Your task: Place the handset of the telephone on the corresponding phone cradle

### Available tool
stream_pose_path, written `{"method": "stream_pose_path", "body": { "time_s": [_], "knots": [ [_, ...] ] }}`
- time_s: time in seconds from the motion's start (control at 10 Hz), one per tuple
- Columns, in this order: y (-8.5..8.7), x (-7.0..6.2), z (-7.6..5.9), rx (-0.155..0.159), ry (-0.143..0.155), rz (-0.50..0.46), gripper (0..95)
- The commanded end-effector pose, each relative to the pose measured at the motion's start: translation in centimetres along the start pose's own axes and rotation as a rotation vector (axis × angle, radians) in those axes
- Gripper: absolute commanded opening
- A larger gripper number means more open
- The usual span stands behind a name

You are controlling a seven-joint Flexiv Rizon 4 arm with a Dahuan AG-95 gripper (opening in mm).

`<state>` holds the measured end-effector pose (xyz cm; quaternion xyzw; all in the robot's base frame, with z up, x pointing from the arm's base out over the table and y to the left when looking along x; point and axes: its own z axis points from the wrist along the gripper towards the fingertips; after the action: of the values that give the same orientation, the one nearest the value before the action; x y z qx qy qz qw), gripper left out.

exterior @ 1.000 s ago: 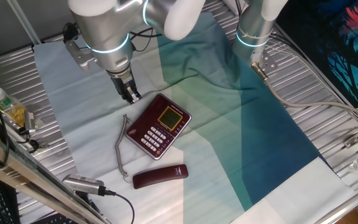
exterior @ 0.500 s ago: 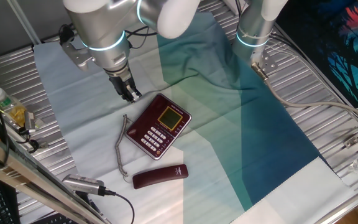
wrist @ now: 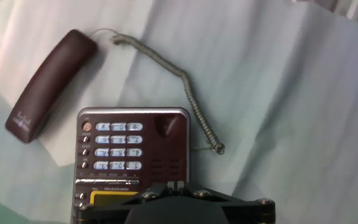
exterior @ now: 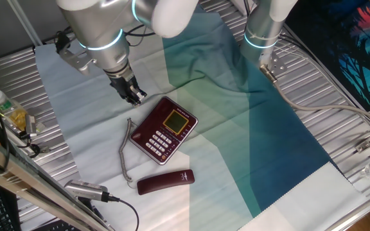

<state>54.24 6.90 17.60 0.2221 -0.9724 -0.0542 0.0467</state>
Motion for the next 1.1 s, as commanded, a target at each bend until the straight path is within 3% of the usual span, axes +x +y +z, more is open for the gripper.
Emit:
{"method": "stream_pose_path", "body": {
  "time_s": [0.1,0.2,0.3,1.1],
  "knots": [
    [0.10,0.09,0.00,0.010,-0.002,-0.007,0.0],
    [0.10,0.09,0.00,0.063,-0.007,-0.010,0.0],
    [0.10,0.09,0.00,0.089,-0.009,-0.001,0.0],
    [0.10,0.09,0.00,0.095,-0.016,0.015,0.0]
  ]
}}
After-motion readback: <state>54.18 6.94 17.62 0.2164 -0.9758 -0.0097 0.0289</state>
